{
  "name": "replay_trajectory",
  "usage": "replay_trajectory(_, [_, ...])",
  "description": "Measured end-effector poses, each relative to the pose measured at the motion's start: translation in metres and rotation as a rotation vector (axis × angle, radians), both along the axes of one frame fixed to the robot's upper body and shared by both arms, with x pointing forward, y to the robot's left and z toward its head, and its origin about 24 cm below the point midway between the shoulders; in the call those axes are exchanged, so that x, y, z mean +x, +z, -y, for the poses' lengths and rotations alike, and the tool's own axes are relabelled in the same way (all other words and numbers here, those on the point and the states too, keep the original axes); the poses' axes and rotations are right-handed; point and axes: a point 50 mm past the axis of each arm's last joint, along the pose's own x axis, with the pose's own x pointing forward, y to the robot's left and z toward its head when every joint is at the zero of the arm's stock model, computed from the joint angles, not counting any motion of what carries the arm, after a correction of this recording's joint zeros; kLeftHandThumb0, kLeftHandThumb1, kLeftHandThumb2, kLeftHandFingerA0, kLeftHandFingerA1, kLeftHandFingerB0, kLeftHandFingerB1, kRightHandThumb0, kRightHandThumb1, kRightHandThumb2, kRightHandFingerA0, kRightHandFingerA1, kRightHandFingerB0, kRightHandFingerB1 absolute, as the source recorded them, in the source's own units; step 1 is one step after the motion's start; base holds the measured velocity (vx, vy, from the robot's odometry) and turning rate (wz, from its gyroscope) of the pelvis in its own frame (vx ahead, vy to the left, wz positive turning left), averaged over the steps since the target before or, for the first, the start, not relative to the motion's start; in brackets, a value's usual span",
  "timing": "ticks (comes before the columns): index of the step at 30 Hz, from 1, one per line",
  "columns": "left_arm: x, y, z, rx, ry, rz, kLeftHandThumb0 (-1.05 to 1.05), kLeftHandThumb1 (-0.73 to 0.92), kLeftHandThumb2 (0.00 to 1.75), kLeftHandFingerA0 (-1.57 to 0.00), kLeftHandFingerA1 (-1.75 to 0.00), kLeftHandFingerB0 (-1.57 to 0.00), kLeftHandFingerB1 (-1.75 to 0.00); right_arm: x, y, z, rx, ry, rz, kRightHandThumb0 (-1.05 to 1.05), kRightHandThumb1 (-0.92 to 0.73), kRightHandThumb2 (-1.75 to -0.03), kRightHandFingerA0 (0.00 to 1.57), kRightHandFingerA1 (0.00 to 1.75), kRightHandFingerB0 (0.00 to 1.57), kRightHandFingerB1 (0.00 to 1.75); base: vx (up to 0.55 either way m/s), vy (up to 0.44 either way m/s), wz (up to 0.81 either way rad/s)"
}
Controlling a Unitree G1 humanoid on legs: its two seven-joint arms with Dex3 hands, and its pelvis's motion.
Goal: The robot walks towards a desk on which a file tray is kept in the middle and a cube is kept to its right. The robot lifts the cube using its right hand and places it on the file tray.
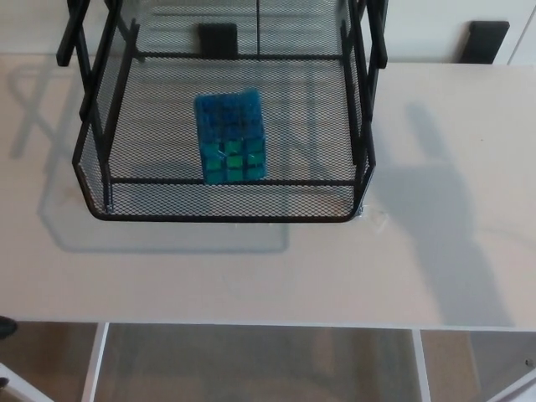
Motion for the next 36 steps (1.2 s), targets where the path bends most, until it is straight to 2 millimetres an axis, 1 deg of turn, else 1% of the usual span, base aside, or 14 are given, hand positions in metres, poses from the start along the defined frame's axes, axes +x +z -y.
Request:
replay_trajectory(2, [0.000,0.003,0.004,-0.010,-0.024,0.008,-1.05,0.71,0.62,-0.03,-1.09,-0.08,-0.88,-0.012,0.010,0.007,0.017,-0.006,0.036,-0.67,-0.49,-0.90,0.00,0.51,0.00,0.28,0.00,0.000,0.00])
replay_trajectory(10, [0.005,0.015,0.014,-0.035,-0.089,0.034,-1.05,0.71,0.62,-0.03,-1.09,-0.08,-0.88,-0.044,0.035,0.020,0.056,0.001,0.123,-0.67,-0.49,-0.90,0.00,0.51,0.00,0.28,0.00,0.000,0.00])
replay_trajectory(16, [0.015,0.025,0.017,-0.051,-0.124,0.054,-1.05,0.71,0.62,-0.03,-1.09,-0.08,-0.88,-0.061,0.049,0.024,0.079,0.029,0.158,-0.67,-0.49,-0.90,0.00,0.51,0.00,0.28,0.00,0.000,0.00])
replay_trajectory(22, [0.022,0.032,0.018,-0.071,-0.146,0.057,-1.05,0.71,0.62,-0.03,-1.09,-0.08,-0.88,-0.075,0.059,0.023,0.087,0.064,0.176,-0.67,-0.49,-0.90,0.00,0.51,0.00,0.28,0.00,0.000,0.00])
replay_trajectory(31, [0.032,0.036,0.022,-0.106,-0.170,0.049,-1.05,0.71,0.62,-0.03,-1.09,-0.08,-0.88,-0.094,0.065,0.027,0.102,0.081,0.157,-0.67,-0.49,-0.90,0.00,0.51,0.00,0.28,0.00,0.000,0.00])
replay_trajectory(36, [0.034,0.036,0.024,-0.119,-0.181,0.047,-1.05,0.71,0.62,-0.03,-1.09,-0.08,-0.88,-0.098,0.070,0.025,0.096,0.096,0.150,-0.67,-0.49,-0.90,0.00,0.51,0.00,0.28,0.00,0.000,0.00])
